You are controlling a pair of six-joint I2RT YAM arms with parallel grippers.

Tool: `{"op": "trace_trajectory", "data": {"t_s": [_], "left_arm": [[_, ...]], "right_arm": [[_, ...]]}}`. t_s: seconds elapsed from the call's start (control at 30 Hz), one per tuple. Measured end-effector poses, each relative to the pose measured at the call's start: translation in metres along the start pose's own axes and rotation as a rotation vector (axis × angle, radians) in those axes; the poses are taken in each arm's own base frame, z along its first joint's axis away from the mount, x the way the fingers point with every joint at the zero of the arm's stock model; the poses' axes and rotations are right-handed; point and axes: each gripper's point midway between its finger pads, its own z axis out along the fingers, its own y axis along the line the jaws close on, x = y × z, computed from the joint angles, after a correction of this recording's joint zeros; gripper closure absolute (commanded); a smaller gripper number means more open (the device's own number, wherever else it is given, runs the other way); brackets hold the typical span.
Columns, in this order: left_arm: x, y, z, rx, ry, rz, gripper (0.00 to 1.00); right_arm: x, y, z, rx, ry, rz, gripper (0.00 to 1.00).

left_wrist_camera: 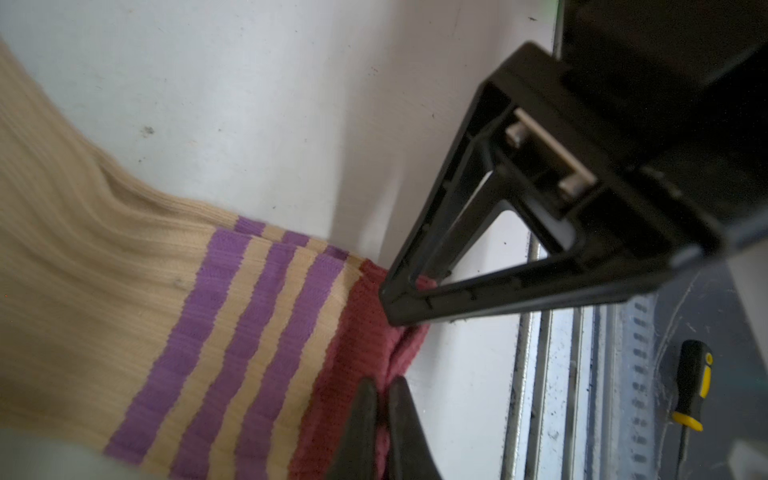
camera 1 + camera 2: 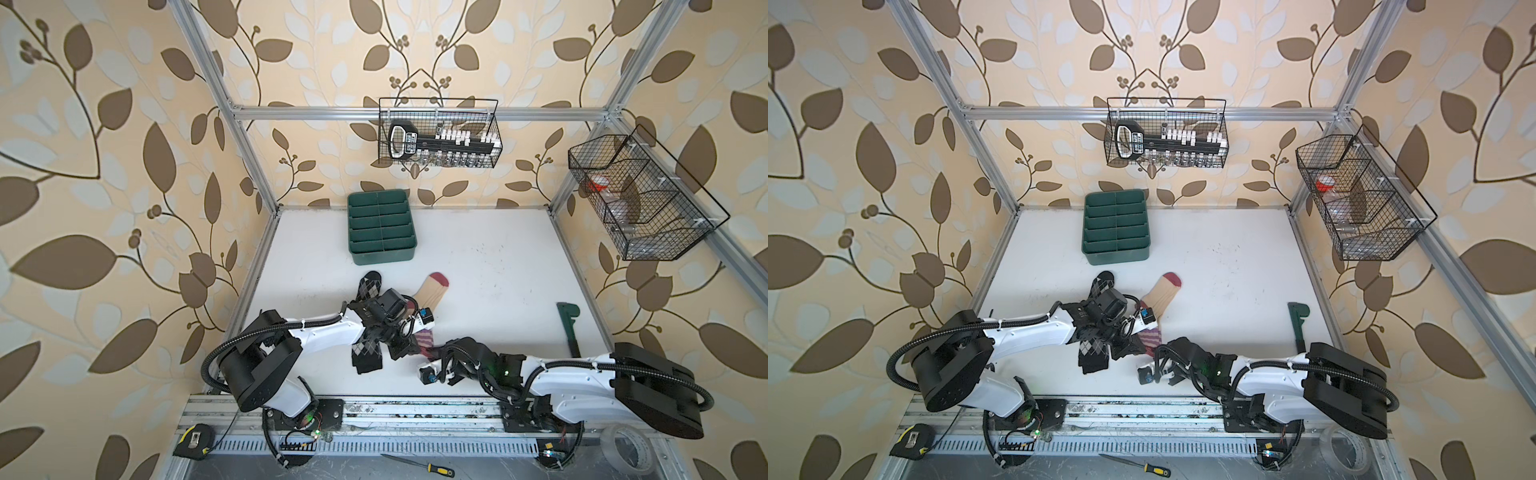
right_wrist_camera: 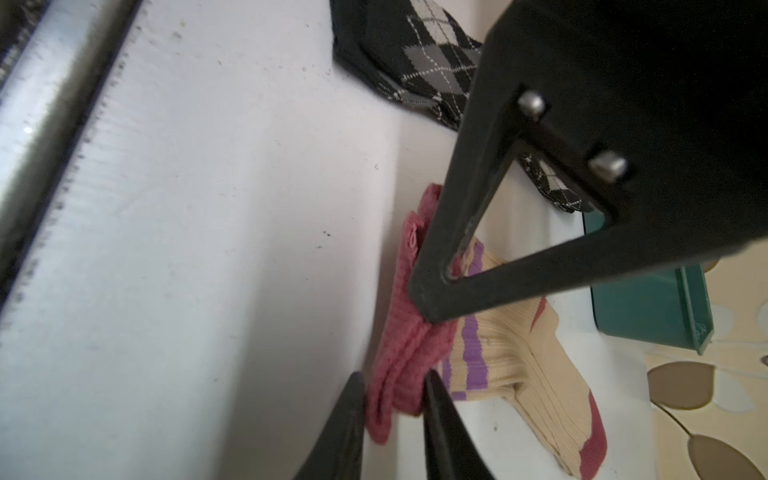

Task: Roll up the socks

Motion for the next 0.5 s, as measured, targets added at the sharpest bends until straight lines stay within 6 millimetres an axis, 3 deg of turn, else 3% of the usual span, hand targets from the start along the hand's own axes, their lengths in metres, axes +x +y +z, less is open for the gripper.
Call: {"op": "trace_trajectory", "data": {"t_s": [0.27, 0.5], "left_arm": [[0.0010, 0.0004, 0.0004, -0.003, -0.001, 0.001, 0.91], [0.0013, -0.0005, -0.0032, -0.012, -0.010, 0.007, 0.91]], "right_arm": [[0.0009, -0.0013, 0.0037, -0.005, 0.009, -0.009, 0.85], [-0.0007, -0.0019, 0.0073, -0.014, 0.009, -0.008, 1.00]]}}
